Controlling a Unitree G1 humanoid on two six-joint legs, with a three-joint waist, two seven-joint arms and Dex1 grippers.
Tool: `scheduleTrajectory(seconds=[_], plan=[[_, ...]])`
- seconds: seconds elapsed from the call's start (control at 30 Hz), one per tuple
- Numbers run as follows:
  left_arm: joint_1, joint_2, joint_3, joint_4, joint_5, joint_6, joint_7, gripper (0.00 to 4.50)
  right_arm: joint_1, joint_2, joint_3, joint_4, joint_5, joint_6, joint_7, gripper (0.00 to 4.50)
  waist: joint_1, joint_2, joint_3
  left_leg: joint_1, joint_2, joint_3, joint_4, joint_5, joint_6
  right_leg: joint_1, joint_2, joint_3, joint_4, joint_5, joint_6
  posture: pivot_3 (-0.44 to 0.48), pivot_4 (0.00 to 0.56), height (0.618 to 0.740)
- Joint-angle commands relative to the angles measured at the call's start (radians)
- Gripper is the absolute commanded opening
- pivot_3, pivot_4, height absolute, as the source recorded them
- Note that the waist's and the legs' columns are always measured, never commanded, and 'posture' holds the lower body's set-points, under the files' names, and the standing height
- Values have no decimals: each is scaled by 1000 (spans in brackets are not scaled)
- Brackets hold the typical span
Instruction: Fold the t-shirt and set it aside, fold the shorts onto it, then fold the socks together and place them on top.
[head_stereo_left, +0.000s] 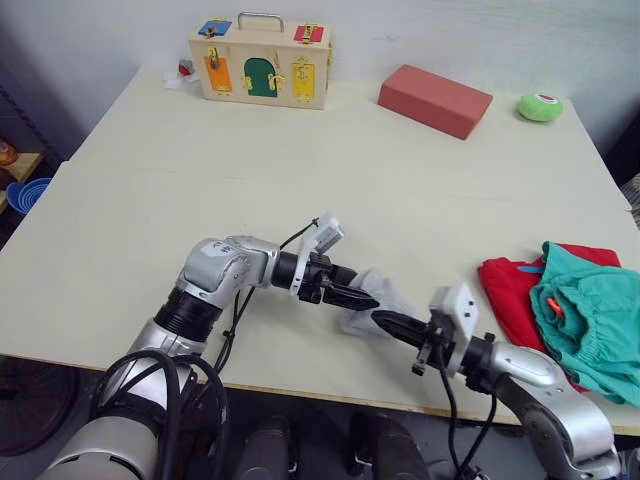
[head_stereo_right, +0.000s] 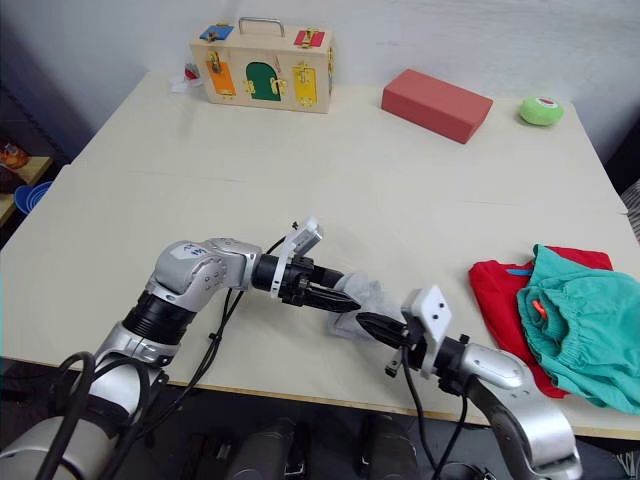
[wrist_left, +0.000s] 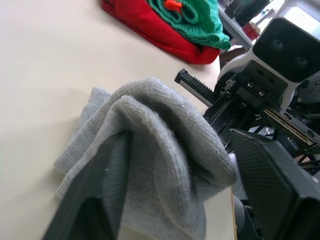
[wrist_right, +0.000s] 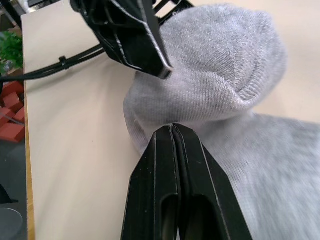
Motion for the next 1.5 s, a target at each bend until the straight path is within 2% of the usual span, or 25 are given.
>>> scheduleTrajectory(seconds=[0.03, 0.17, 0.33, 0.5, 0.6, 0.7, 0.8, 0.9, 1.03, 1.23, 1.37, 1.5], plan=[[-3, -7, 7, -8, 10, -36, -51, 4473, 78, -33, -104, -59, 43, -13, -4, 0, 0, 0, 0, 0, 0, 0, 0, 0, 0, 0, 0, 0, 0, 0, 0, 0, 150, 740], [5, -26, 26, -9, 18, -91, -76, 4473, 187, -58, -233, -72, 64, -35, -7, 0, 0, 0, 0, 0, 0, 0, 0, 0, 0, 0, 0, 0, -1, 0, 0, 0, 150, 740], [40, -45, 67, -21, 19, -247, -150, 4473, 308, -59, -361, -70, 80, -74, 11, 0, -2, 0, 0, 0, 0, 0, 0, 0, 1, 0, 0, 0, 0, 0, 0, 0, 150, 740], [74, -62, 135, -46, -31, -276, -180, 4473, 351, -53, -385, -78, 89, -101, 8, 0, -3, 0, 0, 1, 1, 0, 0, 0, 1, 0, 0, 0, 1, 0, 0, 0, 150, 740], [108, -96, 222, -36, 7, -422, -113, 4473, 359, -38, -384, -99, 110, -114, 0, 0, -1, 0, 0, 1, 1, 0, 0, 0, 1, 1, 0, 0, 1, 0, 0, 0, 150, 740], [136, -48, 225, 20, 121, -612, -131, 3841, 355, -32, -373, -117, 132, -120, 1, 0, -2, 0, 0, 1, 1, 0, 0, 0, 1, 0, 0, 0, 1, 0, 0, 0, 150, 740], [161, 1, 201, 113, 239, -731, -97, 2943, 346, -34, -347, -124, 138, -121, -1, 0, -3, 0, 0, 2, 1, 1, 0, 0, 1, 0, 0, 0, 1, 0, 0, 0, 150, 740], [184, -6, 264, 136, 196, -665, -46, 1973, 334, -38, -320, -122, 136, -123, 2, 0, 0, 0, 0, 2, 1, 0, 0, -1, 2, 0, 0, 0, 1, 0, 0, 0, 150, 740], [246, 81, 320, 43, 120, -497, -79, 714, 242, -60, -235, -96, 103, -151, 34, 0, -2, -1, 1, 1, 0, 0, 0, -2, 3, 0, 0, 0, 0, 0, 0, 0, 150, 740], [337, 201, 384, -46, 108, -430, -66, 714, -40, -65, -5, 5, 17, -139, 62, 0, -17, 0, 1, 2, 1, 0, 0, -1, 2, 0, 0, 0, 2, 0, 0, 0, 150, 740], [371, 235, 419, -101, 77, -341, -31, 714, -193, -58, 162, 131, -104, -164, 79, 0, -12, 0, 1, 2, 1, 0, 0, -1, 1, 0, -1, 0, 2, 0, 0, 0, 150, 740], [396, 277, 438, -173, 15, -169, -10, 1604, -283, -30, 228, 262, -180, -192, 70, 0, -4, 0, 1, 0, 0, 0, 0, -1, 1, 0, -1, 0, 3, 0, 0, 0, 150, 740]])
